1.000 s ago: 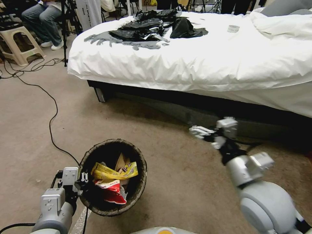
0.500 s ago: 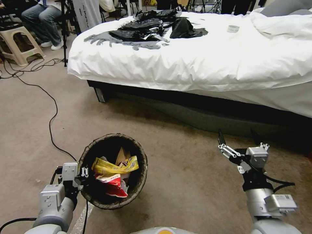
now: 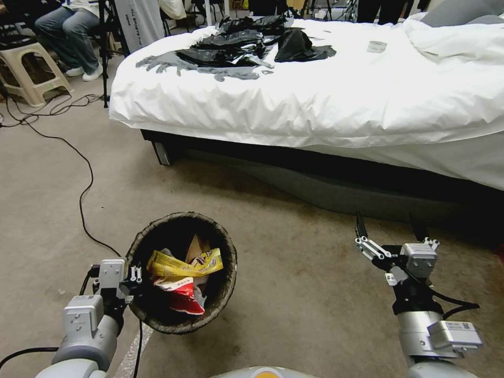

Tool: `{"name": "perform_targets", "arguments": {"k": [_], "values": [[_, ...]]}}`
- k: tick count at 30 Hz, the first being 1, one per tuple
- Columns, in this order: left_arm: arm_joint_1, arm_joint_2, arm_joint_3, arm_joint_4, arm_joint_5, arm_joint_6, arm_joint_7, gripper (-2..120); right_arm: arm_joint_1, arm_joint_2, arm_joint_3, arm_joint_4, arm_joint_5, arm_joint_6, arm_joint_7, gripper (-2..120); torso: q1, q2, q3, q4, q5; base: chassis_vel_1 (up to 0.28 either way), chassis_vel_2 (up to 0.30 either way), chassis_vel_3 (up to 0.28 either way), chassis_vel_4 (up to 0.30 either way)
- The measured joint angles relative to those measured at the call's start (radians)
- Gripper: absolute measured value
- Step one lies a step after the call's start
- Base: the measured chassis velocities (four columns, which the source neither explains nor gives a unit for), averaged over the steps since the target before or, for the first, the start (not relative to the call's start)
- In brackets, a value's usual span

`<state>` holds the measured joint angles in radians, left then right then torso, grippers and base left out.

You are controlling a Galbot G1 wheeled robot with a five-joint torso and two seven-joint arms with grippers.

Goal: Pick up the trash bin, then pick up the garbage from the floor and place it into the trash bin.

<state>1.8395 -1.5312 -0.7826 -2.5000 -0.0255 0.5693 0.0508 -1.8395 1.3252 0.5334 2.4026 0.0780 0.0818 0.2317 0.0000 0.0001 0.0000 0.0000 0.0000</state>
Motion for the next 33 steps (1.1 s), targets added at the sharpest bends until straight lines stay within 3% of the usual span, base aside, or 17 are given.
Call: {"name": "perform_targets", "arguments": {"k": [33], "values": [[0.001, -0.013, -0.010, 0.000, 0.000, 0.016, -0.005, 1, -0.002, -0.008, -0.044, -0.011, -0.013, -0.026, 0.037, 100, 0.000, 0.000, 0.000, 0.0000, 0.0000, 0.025, 0.028, 0.028, 0.028]]}}
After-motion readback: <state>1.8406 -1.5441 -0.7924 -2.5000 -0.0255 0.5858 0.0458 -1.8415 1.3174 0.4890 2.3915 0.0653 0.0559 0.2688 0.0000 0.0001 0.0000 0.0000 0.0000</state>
